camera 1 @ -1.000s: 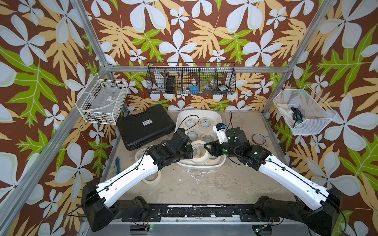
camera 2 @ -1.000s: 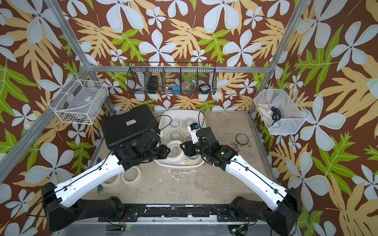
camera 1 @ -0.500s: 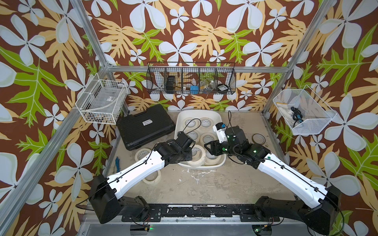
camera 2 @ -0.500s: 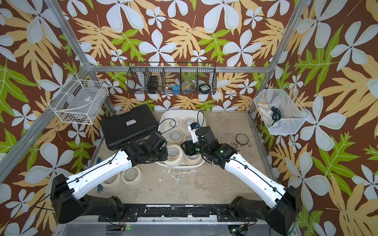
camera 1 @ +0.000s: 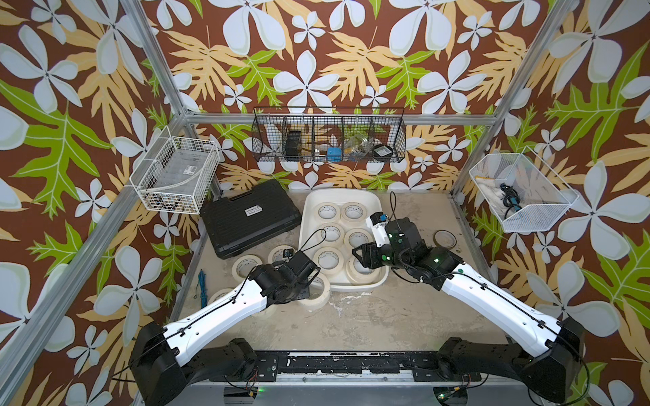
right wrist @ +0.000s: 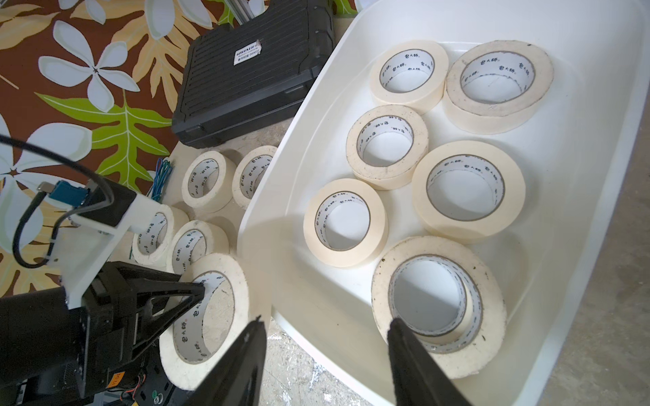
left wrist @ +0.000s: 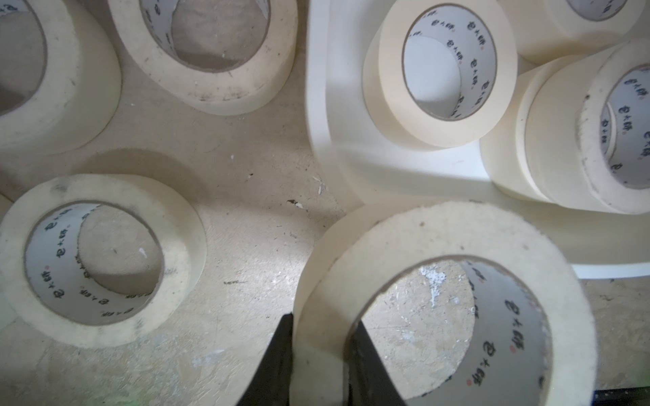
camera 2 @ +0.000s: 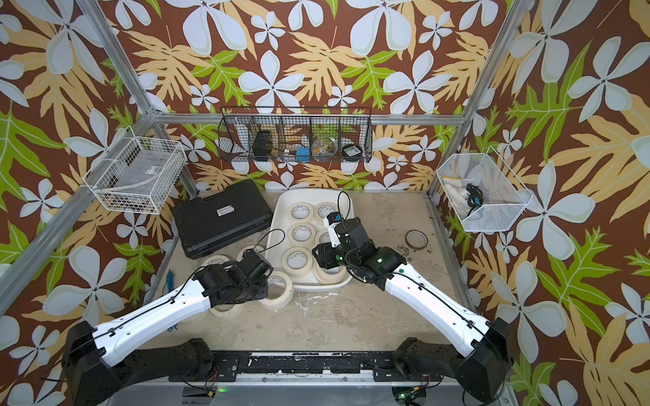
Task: Take out the art tape in the storage box
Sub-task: Place the art tape at the center of the board.
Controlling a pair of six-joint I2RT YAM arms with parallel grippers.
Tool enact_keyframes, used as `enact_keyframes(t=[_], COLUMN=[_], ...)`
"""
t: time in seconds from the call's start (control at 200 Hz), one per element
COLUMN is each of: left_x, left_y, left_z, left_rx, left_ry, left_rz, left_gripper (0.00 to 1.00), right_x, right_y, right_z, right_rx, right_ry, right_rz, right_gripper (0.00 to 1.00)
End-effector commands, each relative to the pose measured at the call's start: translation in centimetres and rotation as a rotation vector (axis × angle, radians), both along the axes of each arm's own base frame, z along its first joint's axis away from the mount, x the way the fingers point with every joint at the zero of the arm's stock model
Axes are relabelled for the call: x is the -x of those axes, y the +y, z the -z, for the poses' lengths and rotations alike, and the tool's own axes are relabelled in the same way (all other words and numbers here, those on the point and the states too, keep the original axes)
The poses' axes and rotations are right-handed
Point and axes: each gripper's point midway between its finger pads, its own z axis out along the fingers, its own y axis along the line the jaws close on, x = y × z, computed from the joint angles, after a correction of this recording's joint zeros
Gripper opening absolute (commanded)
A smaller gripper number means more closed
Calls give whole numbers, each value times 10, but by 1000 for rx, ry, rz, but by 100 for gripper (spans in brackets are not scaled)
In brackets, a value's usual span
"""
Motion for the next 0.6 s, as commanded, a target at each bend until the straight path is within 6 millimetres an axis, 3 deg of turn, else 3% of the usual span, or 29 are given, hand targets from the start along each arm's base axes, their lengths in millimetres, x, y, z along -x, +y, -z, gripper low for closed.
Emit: enact_keyframes(t=[0.0, 0.32, 0.596], left_x=[8, 26, 37], left_y=[5, 22, 19], left_z=[6, 56, 52], left_rx=[17, -13, 29], left_ry=[8, 62, 83], left_rz=[-10, -36, 8], left_gripper=[0, 0, 0], right_x=[-1, -2, -3], right_y=[2, 4, 5], right_z=[-1, 7, 16], right_rx=[-6, -2, 12], right_ry=[-11, 7, 19], right_rz=[-7, -9, -8], right_gripper=[59, 58, 58])
